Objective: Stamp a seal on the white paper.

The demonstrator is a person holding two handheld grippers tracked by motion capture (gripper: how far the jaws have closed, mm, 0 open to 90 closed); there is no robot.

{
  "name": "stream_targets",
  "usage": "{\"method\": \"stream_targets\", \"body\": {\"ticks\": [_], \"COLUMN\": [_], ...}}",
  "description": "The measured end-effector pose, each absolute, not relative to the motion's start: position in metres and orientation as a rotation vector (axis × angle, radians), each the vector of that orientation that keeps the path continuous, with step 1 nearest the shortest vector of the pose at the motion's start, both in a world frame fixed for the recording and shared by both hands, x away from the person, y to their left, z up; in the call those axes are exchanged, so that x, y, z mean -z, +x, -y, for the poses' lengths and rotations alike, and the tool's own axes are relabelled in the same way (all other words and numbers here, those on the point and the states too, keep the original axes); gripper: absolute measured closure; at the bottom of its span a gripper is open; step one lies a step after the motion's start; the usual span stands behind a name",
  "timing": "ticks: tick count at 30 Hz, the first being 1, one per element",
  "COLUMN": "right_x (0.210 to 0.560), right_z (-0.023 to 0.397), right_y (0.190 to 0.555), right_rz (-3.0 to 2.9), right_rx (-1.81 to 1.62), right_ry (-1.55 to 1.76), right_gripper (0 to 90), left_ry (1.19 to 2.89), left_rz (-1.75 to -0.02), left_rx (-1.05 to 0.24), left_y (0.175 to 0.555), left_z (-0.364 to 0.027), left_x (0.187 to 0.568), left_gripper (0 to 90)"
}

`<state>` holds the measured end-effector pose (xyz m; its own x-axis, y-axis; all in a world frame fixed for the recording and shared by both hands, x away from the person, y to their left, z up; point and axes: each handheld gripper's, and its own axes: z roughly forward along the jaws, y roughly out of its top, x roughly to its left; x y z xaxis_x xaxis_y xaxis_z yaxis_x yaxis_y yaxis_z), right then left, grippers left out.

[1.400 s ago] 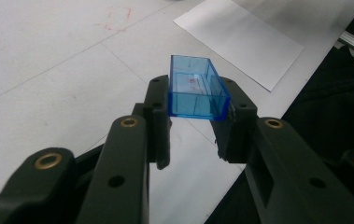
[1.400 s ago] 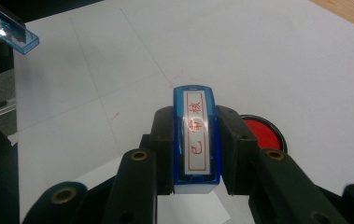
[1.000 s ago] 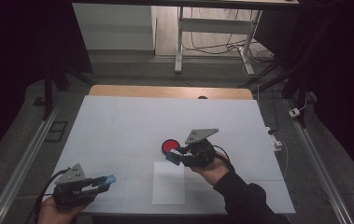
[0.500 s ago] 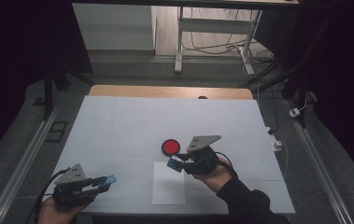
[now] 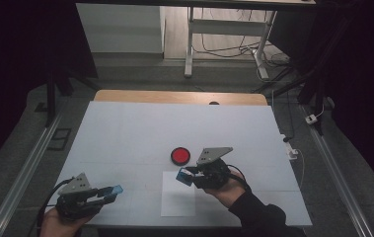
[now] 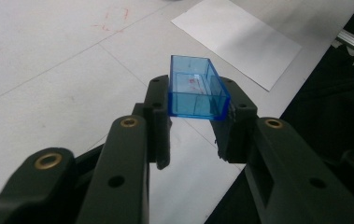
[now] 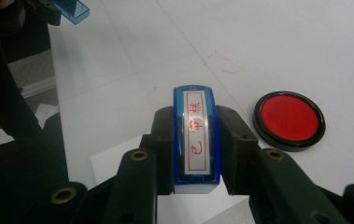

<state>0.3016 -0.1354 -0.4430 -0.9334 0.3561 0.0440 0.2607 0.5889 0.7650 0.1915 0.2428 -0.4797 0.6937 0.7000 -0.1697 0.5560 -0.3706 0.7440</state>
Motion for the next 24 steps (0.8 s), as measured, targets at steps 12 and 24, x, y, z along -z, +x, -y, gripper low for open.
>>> {"method": "stream_targets", "body": {"ticks": [12, 24], "right_x": [0.458, 0.473], "right_z": [0.127, 0.114], "right_y": [0.303, 0.302], "right_rz": [-2.740, -2.788], "right_rx": [-1.205, -1.138], "right_ry": [0.483, 0.451], "right_gripper": [69.4, 69.5], "left_ry": [2.069, 2.069], "left_rz": [-0.961, -0.963], "left_rx": [-0.219, -0.217], "left_y": [0.192, 0.192], "left_z": [-0.243, -0.243], "left_x": [0.480, 0.480], "left_gripper": [68.3, 68.3]}}
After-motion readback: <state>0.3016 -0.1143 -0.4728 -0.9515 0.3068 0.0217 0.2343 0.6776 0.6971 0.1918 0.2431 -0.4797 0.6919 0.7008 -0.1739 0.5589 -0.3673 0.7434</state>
